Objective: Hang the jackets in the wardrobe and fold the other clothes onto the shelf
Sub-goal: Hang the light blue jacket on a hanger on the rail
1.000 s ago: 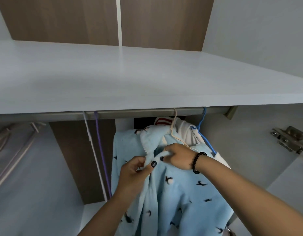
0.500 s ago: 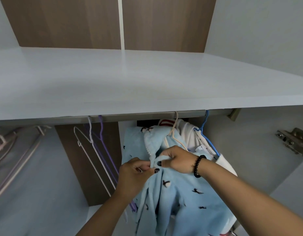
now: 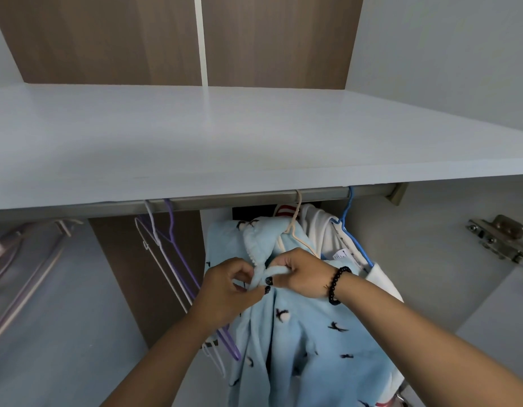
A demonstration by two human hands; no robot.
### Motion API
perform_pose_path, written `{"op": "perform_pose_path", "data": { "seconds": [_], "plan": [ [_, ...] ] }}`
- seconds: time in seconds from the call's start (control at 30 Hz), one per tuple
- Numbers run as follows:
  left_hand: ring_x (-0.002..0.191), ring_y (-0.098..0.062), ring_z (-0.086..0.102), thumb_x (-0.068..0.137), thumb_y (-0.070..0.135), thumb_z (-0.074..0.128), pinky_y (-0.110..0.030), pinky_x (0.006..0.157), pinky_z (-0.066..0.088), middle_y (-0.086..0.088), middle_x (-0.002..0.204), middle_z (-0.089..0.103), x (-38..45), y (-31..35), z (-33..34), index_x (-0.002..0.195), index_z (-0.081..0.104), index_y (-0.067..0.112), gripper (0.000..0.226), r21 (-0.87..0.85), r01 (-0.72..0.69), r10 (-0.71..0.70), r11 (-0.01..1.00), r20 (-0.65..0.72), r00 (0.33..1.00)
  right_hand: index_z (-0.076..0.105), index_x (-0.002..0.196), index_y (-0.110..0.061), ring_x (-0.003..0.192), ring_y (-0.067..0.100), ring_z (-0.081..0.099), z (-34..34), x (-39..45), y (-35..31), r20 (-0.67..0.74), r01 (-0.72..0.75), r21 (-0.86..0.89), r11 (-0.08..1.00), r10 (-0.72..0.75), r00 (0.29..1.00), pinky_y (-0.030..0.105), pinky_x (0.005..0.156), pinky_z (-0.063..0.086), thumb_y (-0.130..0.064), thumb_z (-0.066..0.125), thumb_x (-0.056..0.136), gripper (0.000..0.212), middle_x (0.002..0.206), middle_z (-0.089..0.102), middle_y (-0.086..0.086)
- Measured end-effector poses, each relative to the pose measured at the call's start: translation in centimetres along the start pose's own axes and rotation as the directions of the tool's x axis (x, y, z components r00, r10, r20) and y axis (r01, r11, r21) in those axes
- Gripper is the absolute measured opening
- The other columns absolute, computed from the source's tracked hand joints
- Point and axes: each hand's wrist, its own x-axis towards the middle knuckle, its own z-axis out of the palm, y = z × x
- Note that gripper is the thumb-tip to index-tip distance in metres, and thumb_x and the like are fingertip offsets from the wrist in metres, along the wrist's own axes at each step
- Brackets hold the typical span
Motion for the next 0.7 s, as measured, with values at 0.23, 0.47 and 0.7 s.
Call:
{"op": "perform_pose_path", "data": {
  "seconds": [0.23,0.47,0.7],
  "plan": [
    [0.061,-0.005,0.055,0.078,0.018,0.075,-0.014,0.059,0.044,0.012,0.069,0.056,-0.2,0.3,-0.4,0.075,0.055,0.02,0.02,0.269,-0.194,0.183,0.944,0.065,0.981,0.073,0.097,-0.015,0.083,0.01,0.063,0.4,-0.5,0.0,-0.076,0.072,-0.046,0.996,-0.075,0.994,0.017,0.075,0.05,-0.01,0.067,0.083,0.016,0.096,0.072,-0.001],
    [0.064,-0.011,0.05,0.083,-0.002,0.066,-0.015,0.06,0.041,0.002,0.08,0.053,-1.5,0.1,0.4,0.087,0.061,0.006,0.01,0.322,-0.244,0.261,0.915,-0.013,0.965,0.072,0.092,-0.023,0.09,0.002,0.064,0.0,-1.9,0.4,-0.241,0.114,-0.058,0.992,-0.125,0.963,0.019,0.086,0.05,-0.019,0.07,0.083,0.009,0.094,0.069,-0.014],
    [0.066,-0.009,0.046,0.076,-0.018,0.061,-0.016,0.058,0.04,-0.003,0.086,0.052,-2.4,-0.5,1.7,0.083,0.059,0.002,0.021,0.274,-0.241,0.276,0.931,-0.096,0.956,0.073,0.091,-0.02,0.082,-0.005,0.057,-0.1,-2.8,0.2,-0.317,0.11,-0.04,0.993,-0.117,0.941,0.005,0.074,0.043,-0.01,0.064,0.085,0.015,0.087,0.067,-0.008]
  ]
}}
